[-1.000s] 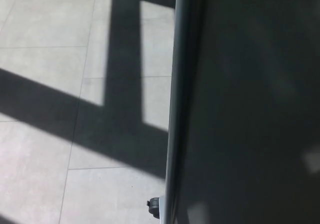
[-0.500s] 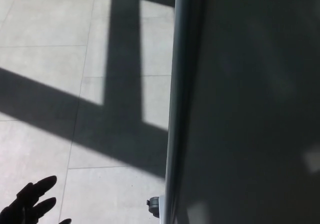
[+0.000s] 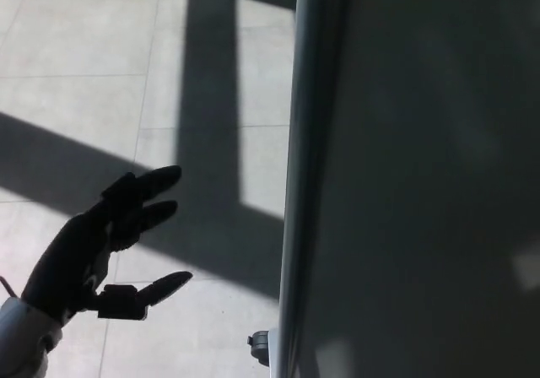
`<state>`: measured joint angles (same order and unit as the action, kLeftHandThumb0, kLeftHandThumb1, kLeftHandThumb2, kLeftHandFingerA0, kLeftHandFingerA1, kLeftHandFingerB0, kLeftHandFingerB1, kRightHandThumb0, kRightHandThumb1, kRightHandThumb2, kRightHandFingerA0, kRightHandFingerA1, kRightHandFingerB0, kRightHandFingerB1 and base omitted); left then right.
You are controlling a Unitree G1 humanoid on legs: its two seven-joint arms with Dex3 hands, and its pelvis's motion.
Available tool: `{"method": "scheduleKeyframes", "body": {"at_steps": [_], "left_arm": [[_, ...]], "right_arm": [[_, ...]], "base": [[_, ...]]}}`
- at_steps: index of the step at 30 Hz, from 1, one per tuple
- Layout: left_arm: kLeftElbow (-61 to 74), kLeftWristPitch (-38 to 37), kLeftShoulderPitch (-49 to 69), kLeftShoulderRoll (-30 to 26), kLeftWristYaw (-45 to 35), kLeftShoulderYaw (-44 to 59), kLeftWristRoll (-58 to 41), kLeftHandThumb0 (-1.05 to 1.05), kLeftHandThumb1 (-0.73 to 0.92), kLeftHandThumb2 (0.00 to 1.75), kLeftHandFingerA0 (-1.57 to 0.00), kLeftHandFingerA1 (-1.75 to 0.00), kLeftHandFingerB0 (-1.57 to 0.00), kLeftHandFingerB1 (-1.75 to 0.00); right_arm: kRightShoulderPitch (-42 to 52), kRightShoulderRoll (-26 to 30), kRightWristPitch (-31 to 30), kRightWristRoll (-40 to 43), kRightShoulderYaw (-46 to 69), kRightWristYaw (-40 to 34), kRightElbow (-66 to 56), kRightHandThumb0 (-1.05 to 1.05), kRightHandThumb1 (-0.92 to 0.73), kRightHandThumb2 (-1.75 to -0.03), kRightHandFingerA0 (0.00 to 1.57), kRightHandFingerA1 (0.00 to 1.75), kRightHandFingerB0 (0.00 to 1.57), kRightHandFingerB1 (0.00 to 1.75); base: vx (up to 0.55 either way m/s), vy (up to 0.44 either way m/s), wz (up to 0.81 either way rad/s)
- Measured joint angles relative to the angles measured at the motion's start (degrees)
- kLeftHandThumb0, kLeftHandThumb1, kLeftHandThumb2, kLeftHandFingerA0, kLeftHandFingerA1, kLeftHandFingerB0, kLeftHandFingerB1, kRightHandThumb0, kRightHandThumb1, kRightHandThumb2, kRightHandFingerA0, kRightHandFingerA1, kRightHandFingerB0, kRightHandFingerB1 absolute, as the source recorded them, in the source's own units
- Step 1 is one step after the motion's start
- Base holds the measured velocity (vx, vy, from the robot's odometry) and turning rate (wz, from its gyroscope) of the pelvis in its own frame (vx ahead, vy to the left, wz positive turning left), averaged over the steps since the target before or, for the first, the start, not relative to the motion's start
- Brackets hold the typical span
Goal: A white board is being place on the right hand side and parallel to the robot and the robot uses its left hand to grab on the leftside of the whiteboard and drag the whiteboard from the right hand side to the left hand side
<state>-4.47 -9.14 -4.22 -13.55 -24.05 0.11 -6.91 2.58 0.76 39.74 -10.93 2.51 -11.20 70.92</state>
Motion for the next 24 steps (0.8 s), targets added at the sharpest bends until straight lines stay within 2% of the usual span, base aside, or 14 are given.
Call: {"method": "scheduleKeyframes", "body": {"at_steps": [1, 3, 4, 11, 12, 13, 15, 16, 17, 18, 19, 20, 21, 24], "left_arm": [[0.2, 0.5, -0.6, 0.0, -0.2, -0.4, 0.0, -0.26, 0.39, 0.9, -0.05, -0.5, -0.01, -0.47], [0.7, 2.6, -2.6, 0.1, -0.7, -1.8, -0.1, -0.41, 0.46, 0.61, -0.17, -0.4, -0.13, -0.33], [0.8, 3.5, -3.3, 0.3, -0.9, -2.4, -0.2, -0.25, 0.4, 0.9, -0.04, -0.49, 0.0, -0.47], [0.4, 9.8, -10.1, 2.8, -1.5, -6.4, -0.2, -0.21, 0.48, 0.93, -0.04, -0.49, 0.0, -0.47], [0.1, 10.2, -10.9, 2.9, -1.5, -6.5, -0.2, -0.21, 0.47, 0.93, -0.05, -0.5, 0.0, -0.48], [-0.4, 11.0, -12.1, 3.3, -1.5, -6.9, -0.2, -0.23, 0.46, 0.92, -0.05, -0.5, 0.0, -0.48], [-2.1, 12.1, -14.4, 4.2, -1.4, -7.8, -0.1, -0.23, 0.45, 0.92, -0.05, -0.5, 0.0, -0.48], [-2.8, 12.4, -15.0, 4.5, -1.4, -8.1, 0.0, -0.24, 0.45, 0.92, -0.05, -0.49, 0.0, -0.48], [-3.6, 12.6, -15.6, 4.8, -1.4, -8.3, 0.0, -0.24, 0.44, 0.92, -0.04, -0.49, 0.0, -0.48], [-4.5, 12.7, -16.1, 5.1, -1.4, -8.5, 0.0, -0.26, 0.44, 0.92, -0.04, -0.49, 0.0, -0.48], [-4.9, 12.8, -16.3, 5.2, -1.3, -8.6, 0.0, -0.27, 0.43, 0.92, -0.03, -0.49, 0.0, -0.49], [-5.7, 12.9, -16.6, 5.4, -1.3, -8.6, 0.0, -0.27, 0.43, 0.92, -0.03, -0.49, 0.0, -0.49], [-6.0, 13.1, -16.8, 5.5, -1.4, -8.6, 0.0, -0.27, 0.44, 0.93, -0.02, -0.48, 0.0, -0.49], [-7.8, 13.9, -18.1, 5.6, -1.4, -8.3, 0.0, -0.28, 0.42, 0.92, -0.02, -0.48, 0.0, -0.49]], "right_arm": [[0.0, 0.1, 0.3, 0.0, 0.0, 0.0, -0.1, -0.55, -0.85, -0.66, 0.54, 0.81, 0.04, 0.62], [0.1, 0.8, 1.4, 0.0, 0.0, 0.0, -0.3, -0.56, -0.86, -0.66, 0.54, 0.8, 0.04, 0.63], [0.2, 1.1, 1.8, 0.0, 0.0, 0.0, -0.3, -0.55, -0.85, -0.68, 0.54, 0.82, 0.03, 0.66], [0.9, 1.8, 4.1, 0.0, -0.2, 0.0, -0.3, -0.55, -0.81, -0.7, 0.53, 0.87, 0.01, 0.7], [0.9, 1.8, 4.3, 0.1, -0.2, 0.0, -0.2, -0.48, -0.57, -1.07, 0.57, 0.81, 0.0, 0.55], [0.9, 1.8, 4.6, 0.1, -0.2, 0.1, -0.2, -0.55, -0.81, -0.7, 0.55, 0.85, 0.03, 0.66], [1.0, 1.8, 5.3, 0.2, -0.2, 0.3, -0.2, -0.54, -0.81, -0.7, 0.56, 0.86, 0.01, 0.68], [1.0, 1.8, 5.6, 0.2, -0.2, 0.4, -0.2, -0.58, -0.65, -1.02, 0.59, 0.83, 0.06, 0.59], [1.1, 1.8, 6.0, 0.2, -0.3, 0.4, -0.2, -0.54, -0.82, -0.7, 0.57, 0.84, 0.02, 0.64], [1.3, 1.8, 6.5, 0.1, -0.4, 0.4, -0.3, -0.57, -0.81, -0.69, 0.56, 0.82, 0.01, 0.61], [1.4, 1.8, 6.7, 0.1, -0.5, 0.4, -0.3, -0.62, -0.65, -1.03, 0.57, 0.79, 0.06, 0.57], [1.6, 1.8, 7.1, 0.1, -0.6, 0.4, -0.6, -0.62, -0.65, -1.03, 0.57, 0.79, 0.06, 0.57], [1.7, 1.8, 7.3, 0.1, -0.6, 0.4, -0.7, -0.59, -0.85, -0.68, 0.55, 0.79, 0.02, 0.6], [1.9, 2.1, 9.4, 0.1, -0.9, 0.6, -2.4, -0.62, -0.89, -0.67, 0.53, 0.77, 0.02, 0.57]], "base": [[0.0, 0.0, 0.0], [0.0, 0.0, 0.0], [0.0, 0.0, 0.0], [0.0, 0.0, 0.0], [0.0, 0.0, 0.0], [0.0, 0.0, 0.0], [0.0, 0.0, 0.0], [0.0, 0.0, 0.0], [0.0, 0.0, 0.0], [0.0, 0.0, 0.0], [0.0, 0.0, 0.0], [0.0, 0.0, 0.0], [0.0, 0.0, 0.0], [0.0, 0.0, 0.0]]}}
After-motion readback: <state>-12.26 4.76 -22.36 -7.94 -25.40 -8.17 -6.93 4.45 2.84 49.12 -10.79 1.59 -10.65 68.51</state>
